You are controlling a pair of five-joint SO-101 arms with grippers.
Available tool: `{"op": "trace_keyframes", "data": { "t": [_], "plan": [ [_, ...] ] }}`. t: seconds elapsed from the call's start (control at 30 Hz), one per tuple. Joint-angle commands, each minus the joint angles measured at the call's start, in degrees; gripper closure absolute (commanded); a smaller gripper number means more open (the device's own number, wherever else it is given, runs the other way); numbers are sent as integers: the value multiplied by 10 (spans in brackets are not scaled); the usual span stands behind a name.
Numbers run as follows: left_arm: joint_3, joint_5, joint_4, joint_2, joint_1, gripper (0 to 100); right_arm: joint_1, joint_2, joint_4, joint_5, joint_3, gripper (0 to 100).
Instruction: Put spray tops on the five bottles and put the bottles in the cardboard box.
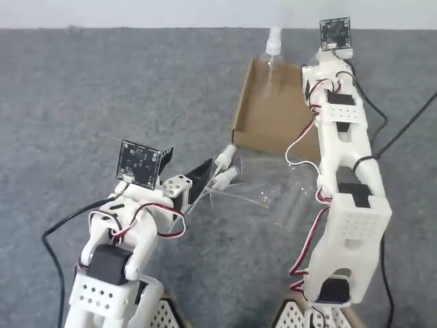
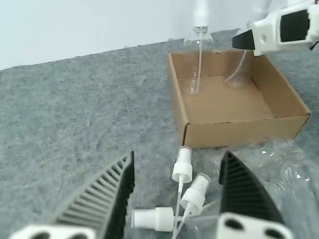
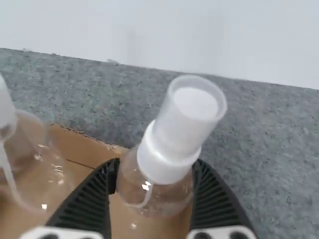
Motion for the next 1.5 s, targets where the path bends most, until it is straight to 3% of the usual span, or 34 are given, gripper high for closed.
{"op": "trace_keyframes", "data": {
  "t": [0.0, 0.2, 0.37, 0.97, 1.47],
  "plan": [
    [-4, -4, -18, 3, -1, 746, -12, -5, -11, 6, -36, 964],
    [-4, -4, -18, 3, -1, 746, -12, -4, -8, 6, -35, 811],
    [-4, -5, -18, 3, -1, 746, -13, -4, -8, 6, -35, 753],
    [-4, -5, -18, 3, -2, 746, -25, -12, -7, 7, -42, 753],
    [-4, -5, -18, 3, -2, 746, -23, -80, 189, 6, -178, 753]
  ]
}}
